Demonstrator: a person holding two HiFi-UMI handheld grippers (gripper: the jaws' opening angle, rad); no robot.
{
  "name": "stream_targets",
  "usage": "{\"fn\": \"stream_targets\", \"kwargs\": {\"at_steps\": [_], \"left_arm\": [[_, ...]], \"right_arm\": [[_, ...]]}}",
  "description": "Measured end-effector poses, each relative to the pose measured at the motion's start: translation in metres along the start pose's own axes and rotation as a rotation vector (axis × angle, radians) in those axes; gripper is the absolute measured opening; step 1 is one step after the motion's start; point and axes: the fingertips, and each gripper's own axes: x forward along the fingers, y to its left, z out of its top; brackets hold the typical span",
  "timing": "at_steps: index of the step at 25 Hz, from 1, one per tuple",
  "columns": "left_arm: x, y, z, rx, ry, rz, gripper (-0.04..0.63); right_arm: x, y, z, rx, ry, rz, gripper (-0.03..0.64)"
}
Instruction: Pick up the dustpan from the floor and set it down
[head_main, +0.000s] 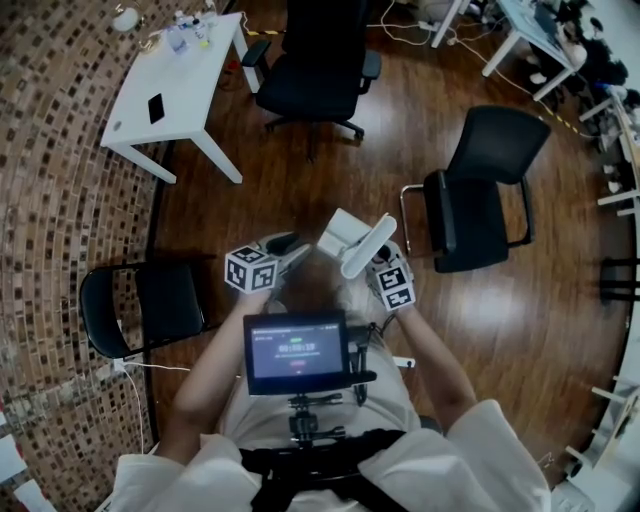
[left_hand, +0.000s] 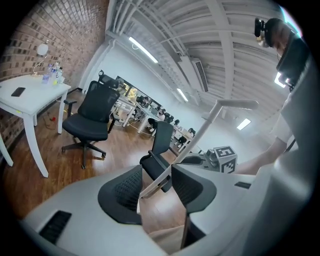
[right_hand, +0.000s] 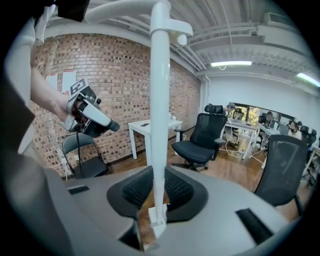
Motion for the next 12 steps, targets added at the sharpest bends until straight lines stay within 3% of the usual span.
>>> {"fn": "stream_targets", "kwargs": {"at_steps": [12], "left_arm": [[-0.008,0.016,-0.001,0.007,0.003,0.038,0.161]], "right_arm": [[-0.004,-0.002,0.015,0.012,-0.018,-0.018,0.095]]}}
